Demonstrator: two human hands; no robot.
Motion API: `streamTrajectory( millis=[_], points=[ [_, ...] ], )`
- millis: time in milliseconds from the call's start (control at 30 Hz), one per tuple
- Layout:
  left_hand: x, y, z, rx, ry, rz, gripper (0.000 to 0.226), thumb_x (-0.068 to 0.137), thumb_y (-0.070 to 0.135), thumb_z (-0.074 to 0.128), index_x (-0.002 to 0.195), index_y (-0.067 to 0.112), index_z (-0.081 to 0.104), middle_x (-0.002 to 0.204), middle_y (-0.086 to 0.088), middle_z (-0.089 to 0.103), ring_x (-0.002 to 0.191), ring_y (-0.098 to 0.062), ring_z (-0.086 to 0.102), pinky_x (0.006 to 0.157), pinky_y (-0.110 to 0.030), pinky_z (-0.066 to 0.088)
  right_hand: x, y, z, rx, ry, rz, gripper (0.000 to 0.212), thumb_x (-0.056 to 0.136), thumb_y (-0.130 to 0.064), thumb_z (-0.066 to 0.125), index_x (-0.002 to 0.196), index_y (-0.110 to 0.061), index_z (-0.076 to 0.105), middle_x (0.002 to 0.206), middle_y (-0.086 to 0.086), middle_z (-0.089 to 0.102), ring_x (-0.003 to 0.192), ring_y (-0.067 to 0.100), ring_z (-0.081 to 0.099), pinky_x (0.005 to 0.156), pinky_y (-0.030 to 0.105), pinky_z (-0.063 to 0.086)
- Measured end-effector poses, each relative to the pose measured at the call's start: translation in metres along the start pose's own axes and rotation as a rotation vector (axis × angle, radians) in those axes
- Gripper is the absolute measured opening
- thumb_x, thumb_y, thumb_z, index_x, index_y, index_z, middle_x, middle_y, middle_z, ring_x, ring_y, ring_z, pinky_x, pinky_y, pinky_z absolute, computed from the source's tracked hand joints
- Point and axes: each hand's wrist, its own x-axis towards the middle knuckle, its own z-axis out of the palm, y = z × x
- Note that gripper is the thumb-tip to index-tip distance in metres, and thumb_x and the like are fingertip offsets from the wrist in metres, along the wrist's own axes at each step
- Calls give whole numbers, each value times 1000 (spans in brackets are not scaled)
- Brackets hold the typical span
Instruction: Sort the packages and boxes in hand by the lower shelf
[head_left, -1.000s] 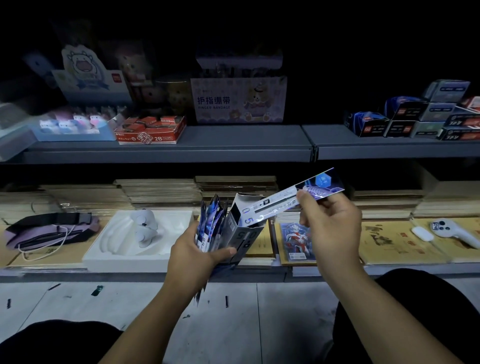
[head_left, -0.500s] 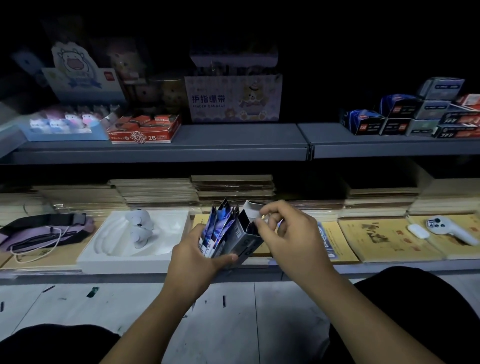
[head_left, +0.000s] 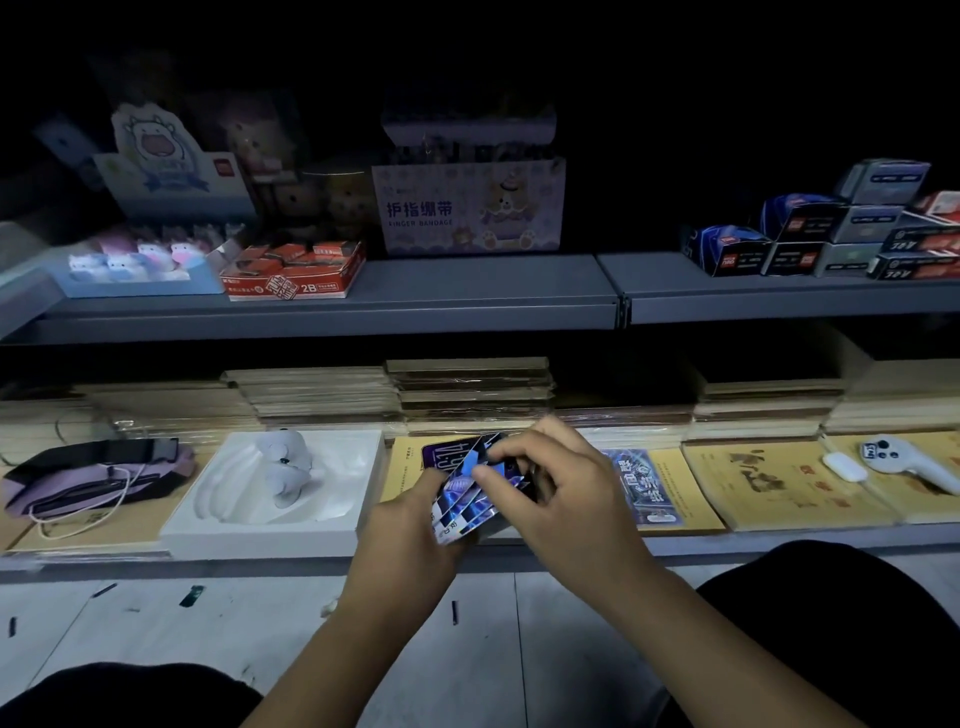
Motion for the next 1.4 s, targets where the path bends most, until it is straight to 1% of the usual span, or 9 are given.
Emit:
streamTrajectory(
  millis=[133, 333, 500, 600, 767, 933, 1100, 1233, 1400],
  points=[
    [-1, 2, 1, 118, -7, 55, 45, 82, 32, 80, 110, 40, 46, 90, 12, 71, 81, -10, 66, 69, -35, 57, 0, 2, 2, -105, 11, 16, 32, 81, -60, 67, 84, -29, 62, 84, -14, 47, 78, 12, 54, 58, 23, 44],
    [-4, 6, 0, 278, -24, 71, 35, 87, 40, 68, 106, 35, 39, 93, 9, 69, 83, -17, 63, 68, -34, 55, 0, 5, 5, -129, 83, -1, 22, 88, -26, 76, 73, -22, 60, 78, -9, 45, 67, 15, 51, 58, 42, 48],
    [-4, 9, -4, 264, -31, 34, 34, 88, 44, 67, 104, 36, 39, 96, 11, 68, 82, -17, 60, 66, -31, 52, 6, 0, -4, -77, 200, -4, 22, 91, -17, 74, 74, -18, 60, 81, -10, 52, 67, 12, 54, 57, 28, 43],
    [-3, 7, -6, 245, -30, 26, 35, 88, 44, 68, 110, 37, 42, 102, 13, 69, 85, -15, 61, 67, -30, 53, 10, 2, -11, 17, 262, 54, 22, 92, -16, 72, 75, -19, 59, 77, -6, 55, 61, 17, 52, 54, 34, 42],
    [-4, 6, -5, 229, -30, 23, 34, 89, 43, 68, 113, 38, 43, 101, 12, 69, 83, -13, 60, 66, -30, 54, 4, -5, -3, 303, 119, 263, 14, 90, -24, 77, 89, -23, 63, 71, 6, 64, 62, 22, 57, 59, 47, 50],
    [-2, 6, -7, 216, -4, 23, 34, 88, 38, 69, 115, 36, 47, 101, 10, 71, 85, -16, 63, 70, -33, 55, 5, -5, -3, 308, 35, 339, 9, 91, -23, 76, 85, -20, 70, 68, 10, 72, 68, 31, 72, 61, 54, 57],
    [2, -2, -6, 79, -8, -90, 46, 81, 43, 77, 115, 42, 46, 99, 13, 71, 85, -17, 67, 71, -38, 60, 15, -3, -23, 349, 254, 318, 11, 94, -15, 72, 84, -20, 71, 56, 7, 59, 50, 11, 48, 53, 30, 41],
    [7, -10, -8, -248, -10, -265, 50, 74, 26, 88, 112, 34, 57, 94, 9, 71, 79, -16, 70, 61, -42, 63, 23, 6, -43, 401, 387, 330, 11, 99, -15, 65, 89, -20, 66, 58, -2, 62, 54, 10, 56, 56, 33, 47],
    [7, -11, -11, -479, 19, -315, 53, 72, 17, 91, 116, 25, 64, 100, 5, 77, 83, -9, 72, 54, -12, 52, 26, 14, -57, 412, 460, 315, 8, 101, -12, 62, 94, -15, 65, 60, -4, 61, 56, 8, 56, 56, 21, 48]
  ],
)
